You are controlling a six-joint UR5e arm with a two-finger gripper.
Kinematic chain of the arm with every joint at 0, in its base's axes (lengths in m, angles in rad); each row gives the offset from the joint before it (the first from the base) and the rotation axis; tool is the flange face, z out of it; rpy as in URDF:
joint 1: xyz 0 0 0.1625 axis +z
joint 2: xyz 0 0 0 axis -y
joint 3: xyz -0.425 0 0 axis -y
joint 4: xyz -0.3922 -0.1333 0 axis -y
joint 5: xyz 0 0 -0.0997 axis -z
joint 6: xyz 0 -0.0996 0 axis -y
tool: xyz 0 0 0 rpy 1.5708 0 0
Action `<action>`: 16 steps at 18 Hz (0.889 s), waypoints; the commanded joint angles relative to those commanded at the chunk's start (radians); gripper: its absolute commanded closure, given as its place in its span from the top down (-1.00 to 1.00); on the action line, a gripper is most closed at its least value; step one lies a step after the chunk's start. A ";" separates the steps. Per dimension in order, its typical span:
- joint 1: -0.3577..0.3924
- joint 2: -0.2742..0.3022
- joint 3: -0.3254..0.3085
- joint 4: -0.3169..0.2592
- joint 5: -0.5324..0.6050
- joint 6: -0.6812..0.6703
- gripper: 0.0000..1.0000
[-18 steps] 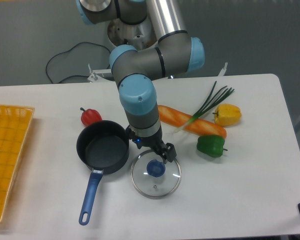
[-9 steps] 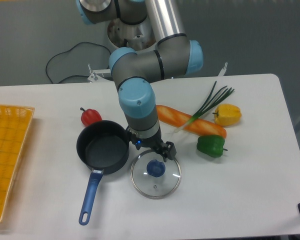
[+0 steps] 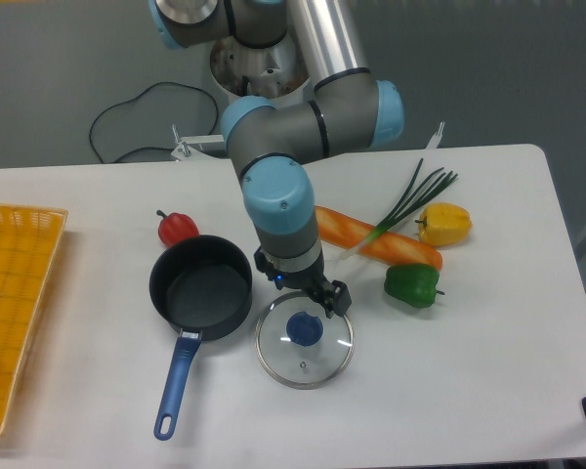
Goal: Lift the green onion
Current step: 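Move the gripper over the green onion stalks beside the bread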
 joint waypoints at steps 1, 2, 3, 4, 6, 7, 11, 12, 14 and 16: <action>0.011 0.002 -0.014 0.000 0.000 0.018 1.00; 0.026 0.006 -0.041 0.002 -0.005 0.034 1.00; 0.047 0.011 -0.064 0.002 -0.020 0.064 1.00; 0.072 0.015 -0.074 0.000 -0.044 0.100 1.00; 0.103 0.029 -0.081 -0.003 -0.080 0.135 1.00; 0.115 0.029 -0.087 -0.003 -0.087 0.138 1.00; 0.173 0.047 -0.120 -0.003 -0.193 0.140 1.00; 0.183 0.051 -0.129 -0.003 -0.201 0.147 1.00; 0.199 0.058 -0.156 -0.003 -0.198 0.192 1.00; 0.236 0.093 -0.190 -0.005 -0.202 0.230 1.00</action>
